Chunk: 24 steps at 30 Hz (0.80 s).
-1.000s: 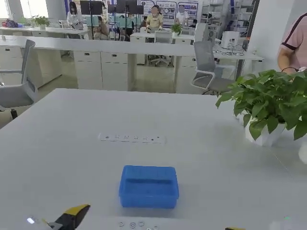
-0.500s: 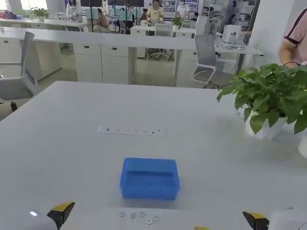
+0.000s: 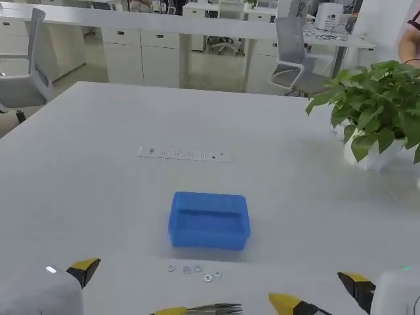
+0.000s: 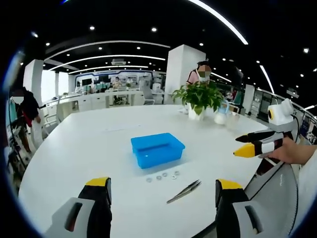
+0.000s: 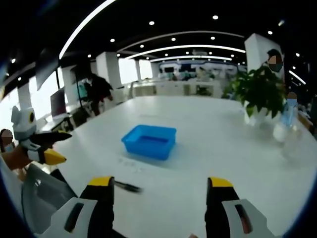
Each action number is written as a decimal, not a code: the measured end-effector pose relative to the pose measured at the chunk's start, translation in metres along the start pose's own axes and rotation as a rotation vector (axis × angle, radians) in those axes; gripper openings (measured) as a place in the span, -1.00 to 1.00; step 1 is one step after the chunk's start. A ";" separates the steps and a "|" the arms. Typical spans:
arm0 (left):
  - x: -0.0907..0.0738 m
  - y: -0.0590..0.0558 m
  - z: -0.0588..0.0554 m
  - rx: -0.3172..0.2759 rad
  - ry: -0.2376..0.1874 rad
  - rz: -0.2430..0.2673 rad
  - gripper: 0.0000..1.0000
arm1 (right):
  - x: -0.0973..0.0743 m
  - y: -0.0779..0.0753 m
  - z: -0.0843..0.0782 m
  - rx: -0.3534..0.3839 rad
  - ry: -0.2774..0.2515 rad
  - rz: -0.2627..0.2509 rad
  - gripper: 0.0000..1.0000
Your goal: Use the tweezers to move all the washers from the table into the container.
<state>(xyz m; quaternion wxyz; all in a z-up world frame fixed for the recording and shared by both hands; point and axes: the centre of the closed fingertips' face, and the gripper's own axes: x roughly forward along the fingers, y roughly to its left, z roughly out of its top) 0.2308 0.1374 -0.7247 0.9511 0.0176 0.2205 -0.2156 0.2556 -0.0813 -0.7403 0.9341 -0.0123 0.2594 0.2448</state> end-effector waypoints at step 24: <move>0.056 -0.020 -0.062 0.236 0.289 -0.273 -0.24 | 0.012 0.005 -0.009 0.018 0.049 0.018 0.45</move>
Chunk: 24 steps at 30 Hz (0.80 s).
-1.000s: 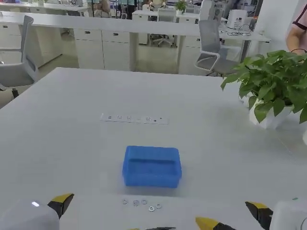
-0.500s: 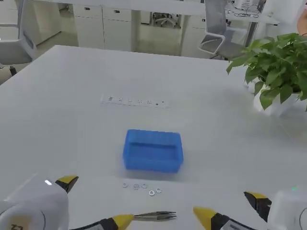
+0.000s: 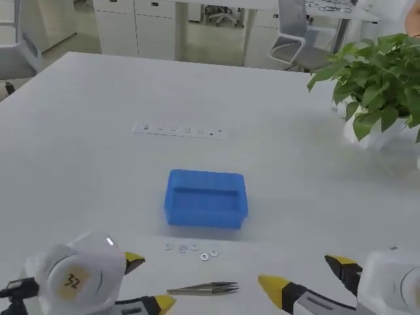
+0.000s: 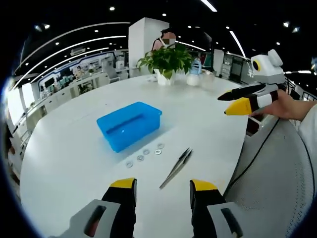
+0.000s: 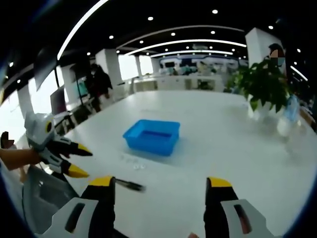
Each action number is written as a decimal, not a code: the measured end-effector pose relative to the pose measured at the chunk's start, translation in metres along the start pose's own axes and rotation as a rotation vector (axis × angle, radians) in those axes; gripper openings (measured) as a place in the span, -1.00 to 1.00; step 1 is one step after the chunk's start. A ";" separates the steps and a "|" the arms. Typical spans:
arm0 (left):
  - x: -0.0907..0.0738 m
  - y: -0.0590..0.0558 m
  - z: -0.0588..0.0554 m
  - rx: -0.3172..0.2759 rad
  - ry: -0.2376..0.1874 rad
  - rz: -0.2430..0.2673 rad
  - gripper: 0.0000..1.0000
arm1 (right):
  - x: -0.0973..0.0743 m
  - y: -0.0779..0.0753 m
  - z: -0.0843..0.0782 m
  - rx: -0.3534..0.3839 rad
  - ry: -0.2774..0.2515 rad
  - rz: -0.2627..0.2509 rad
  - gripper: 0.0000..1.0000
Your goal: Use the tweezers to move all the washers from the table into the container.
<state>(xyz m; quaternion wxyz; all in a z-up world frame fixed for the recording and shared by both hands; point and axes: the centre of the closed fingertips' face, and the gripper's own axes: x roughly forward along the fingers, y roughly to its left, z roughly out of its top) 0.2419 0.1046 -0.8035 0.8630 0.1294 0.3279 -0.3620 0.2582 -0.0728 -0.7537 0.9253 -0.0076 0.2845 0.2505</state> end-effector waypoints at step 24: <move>0.059 -0.012 -0.029 0.296 0.196 -0.160 -1.00 | 0.008 0.019 -0.006 -0.026 0.041 0.089 0.34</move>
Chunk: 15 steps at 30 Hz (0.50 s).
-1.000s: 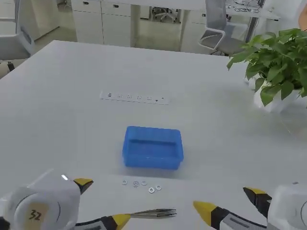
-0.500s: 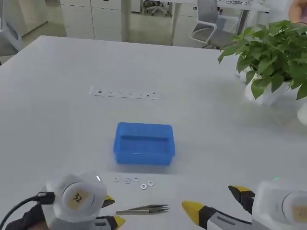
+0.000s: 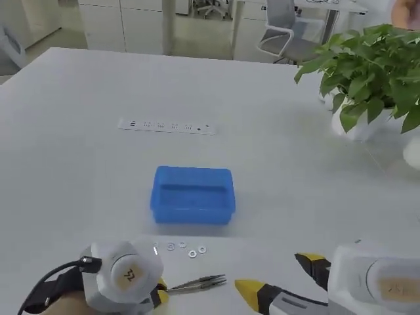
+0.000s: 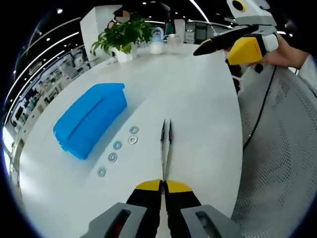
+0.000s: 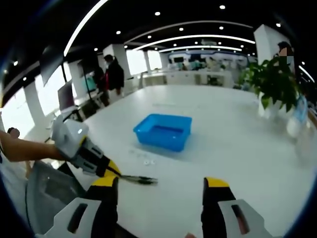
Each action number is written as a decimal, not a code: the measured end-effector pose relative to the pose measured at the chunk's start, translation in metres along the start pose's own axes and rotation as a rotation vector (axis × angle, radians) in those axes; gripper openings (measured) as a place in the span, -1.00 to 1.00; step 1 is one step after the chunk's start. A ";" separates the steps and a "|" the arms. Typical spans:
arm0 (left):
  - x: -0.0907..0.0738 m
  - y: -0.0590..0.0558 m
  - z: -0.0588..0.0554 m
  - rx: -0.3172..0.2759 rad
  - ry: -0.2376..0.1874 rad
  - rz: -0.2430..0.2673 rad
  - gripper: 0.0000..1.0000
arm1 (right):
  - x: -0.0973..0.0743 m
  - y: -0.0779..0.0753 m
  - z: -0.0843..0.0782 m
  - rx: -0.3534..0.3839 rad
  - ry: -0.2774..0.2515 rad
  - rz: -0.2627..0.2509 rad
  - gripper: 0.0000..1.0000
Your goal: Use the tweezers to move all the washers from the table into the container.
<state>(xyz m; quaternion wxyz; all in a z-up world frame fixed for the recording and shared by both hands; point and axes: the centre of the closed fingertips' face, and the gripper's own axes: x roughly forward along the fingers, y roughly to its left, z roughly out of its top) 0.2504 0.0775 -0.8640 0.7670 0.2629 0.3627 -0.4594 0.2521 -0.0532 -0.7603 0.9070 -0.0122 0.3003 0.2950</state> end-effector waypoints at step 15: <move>-0.050 -0.005 0.033 -0.110 -0.105 0.020 -1.00 | 0.011 0.043 -0.002 -0.154 0.069 0.176 -0.02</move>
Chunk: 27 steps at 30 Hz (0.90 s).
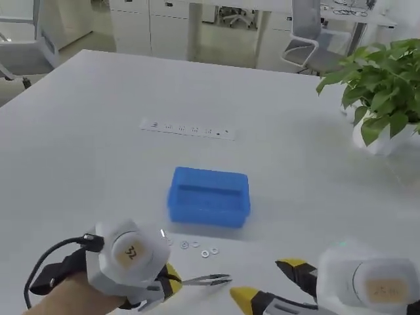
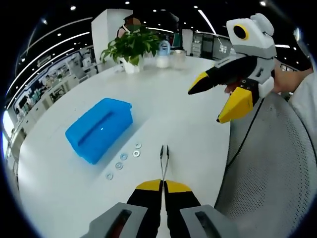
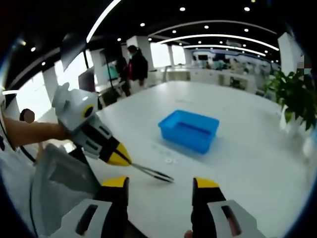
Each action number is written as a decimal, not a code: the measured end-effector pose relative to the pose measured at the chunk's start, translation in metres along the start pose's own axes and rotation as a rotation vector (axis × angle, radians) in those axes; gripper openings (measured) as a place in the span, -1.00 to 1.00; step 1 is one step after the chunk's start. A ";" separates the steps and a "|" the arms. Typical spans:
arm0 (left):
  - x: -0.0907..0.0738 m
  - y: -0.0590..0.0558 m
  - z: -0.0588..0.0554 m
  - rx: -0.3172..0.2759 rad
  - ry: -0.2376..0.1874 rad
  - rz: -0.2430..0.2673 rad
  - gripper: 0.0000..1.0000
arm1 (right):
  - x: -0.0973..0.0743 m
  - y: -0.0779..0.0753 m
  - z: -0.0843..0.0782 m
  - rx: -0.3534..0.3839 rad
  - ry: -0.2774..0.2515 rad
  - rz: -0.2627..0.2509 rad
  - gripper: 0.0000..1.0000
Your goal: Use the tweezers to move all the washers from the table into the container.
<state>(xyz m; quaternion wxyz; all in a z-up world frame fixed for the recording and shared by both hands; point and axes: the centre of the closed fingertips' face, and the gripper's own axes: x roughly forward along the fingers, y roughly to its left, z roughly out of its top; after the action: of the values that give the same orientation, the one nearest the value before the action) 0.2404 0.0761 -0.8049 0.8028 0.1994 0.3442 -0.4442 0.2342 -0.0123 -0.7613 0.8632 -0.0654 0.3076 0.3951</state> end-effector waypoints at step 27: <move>-0.047 0.047 0.039 -0.050 -0.136 0.068 -1.00 | 0.019 0.023 -0.008 -0.024 0.071 0.098 -0.37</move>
<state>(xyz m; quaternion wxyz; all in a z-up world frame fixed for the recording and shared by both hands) 0.2776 0.1036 -0.7429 0.8437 0.1603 0.2928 -0.4204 0.2233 0.0129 -0.7757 0.8303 -0.0748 0.3361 0.4382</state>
